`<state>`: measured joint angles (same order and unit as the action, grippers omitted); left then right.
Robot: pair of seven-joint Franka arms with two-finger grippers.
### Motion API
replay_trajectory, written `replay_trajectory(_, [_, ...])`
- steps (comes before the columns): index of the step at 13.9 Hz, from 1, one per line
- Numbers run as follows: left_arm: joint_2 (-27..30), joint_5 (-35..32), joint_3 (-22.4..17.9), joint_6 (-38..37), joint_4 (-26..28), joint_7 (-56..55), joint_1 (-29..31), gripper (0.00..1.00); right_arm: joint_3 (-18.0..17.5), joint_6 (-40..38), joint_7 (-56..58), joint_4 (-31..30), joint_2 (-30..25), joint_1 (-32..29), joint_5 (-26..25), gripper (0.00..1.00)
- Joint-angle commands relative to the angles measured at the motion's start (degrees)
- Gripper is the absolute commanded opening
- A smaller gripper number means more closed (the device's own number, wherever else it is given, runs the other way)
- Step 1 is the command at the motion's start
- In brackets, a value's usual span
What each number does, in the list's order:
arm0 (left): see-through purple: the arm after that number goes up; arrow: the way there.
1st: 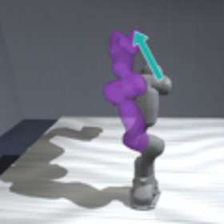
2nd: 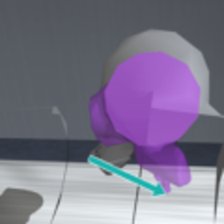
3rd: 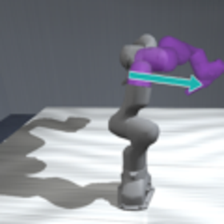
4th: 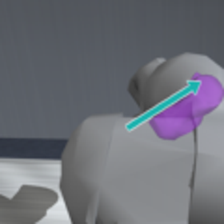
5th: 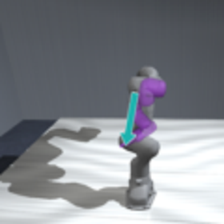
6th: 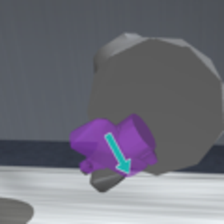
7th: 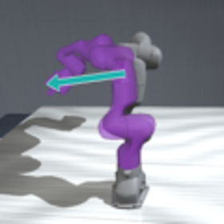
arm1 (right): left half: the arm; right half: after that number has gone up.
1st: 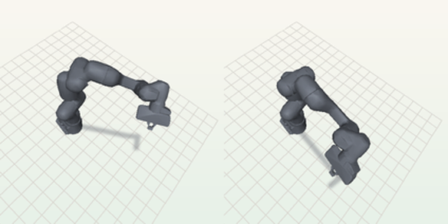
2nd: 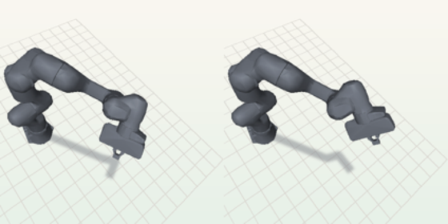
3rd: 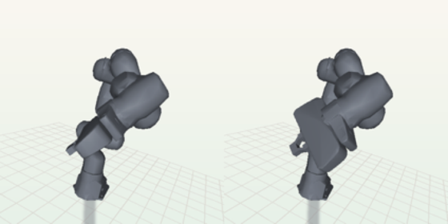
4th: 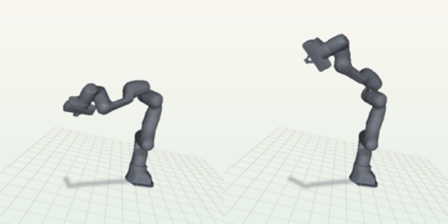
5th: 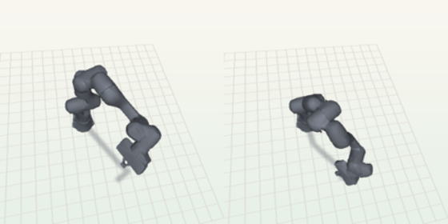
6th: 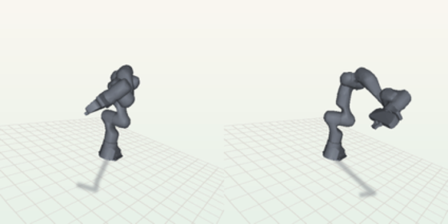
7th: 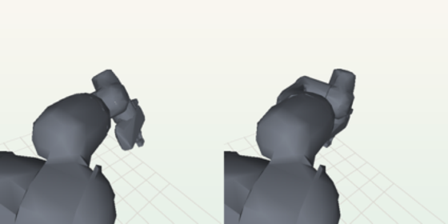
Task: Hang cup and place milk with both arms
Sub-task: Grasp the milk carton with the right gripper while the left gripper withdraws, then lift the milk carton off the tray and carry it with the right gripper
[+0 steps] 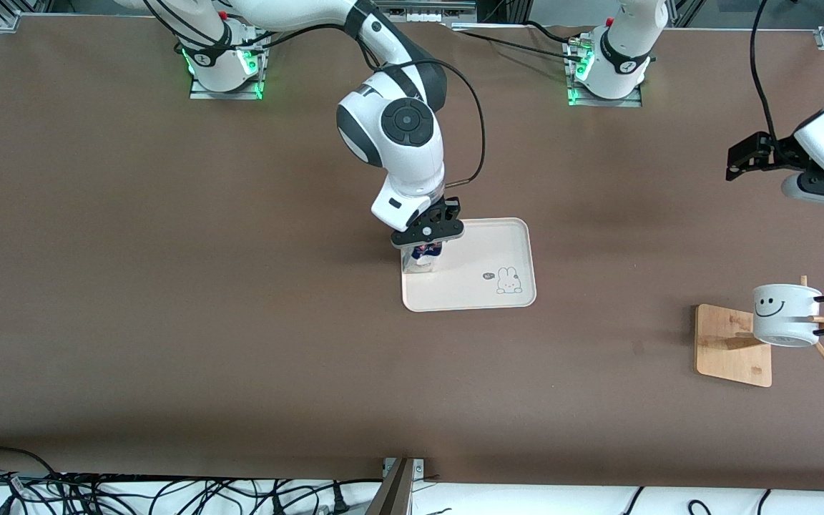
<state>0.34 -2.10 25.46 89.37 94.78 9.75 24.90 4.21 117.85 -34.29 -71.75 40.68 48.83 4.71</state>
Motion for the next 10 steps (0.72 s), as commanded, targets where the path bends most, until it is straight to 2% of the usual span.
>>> replay_trajectory(1, [1.86,1.14,0.03,1.16,1.72,-2.09,0.42,1.0,0.18,-3.32,-0.16,0.82,-2.44,-0.23,-0.49,0.27])
replay_trajectory(4, [1.77,1.14,0.12,1.07,1.63,-2.19,0.33,1.0,0.19,-7.01,1.41,0.82,-6.21,-3.29,-0.05,0.27])
replay_trajectory(6, [1.77,1.14,0.21,1.07,1.63,-2.19,0.24,1.0,0.1,-8.07,7.37,0.3,-8.15,-6.98,0.82,0.27])
replay_trajectory(8, [1.42,1.14,-0.14,1.07,1.55,-1.58,-0.28,1.0,0.19,-9.65,14.65,-0.32,-9.04,-11.98,4.24,0.27])
replay_trajectory(9, [1.42,1.05,-0.84,0.9,1.54,-2.18,-2.55,1.0,0.19,-10.35,19.04,-1.02,-9.73,-14.44,5.65,0.27])
replay_trajectory(10, [1.33,0.96,-4.15,0.89,1.54,-2.19,-6.05,1.0,0.19,-10.62,23.09,-2.33,-10.26,-17.34,7.14,0.27])
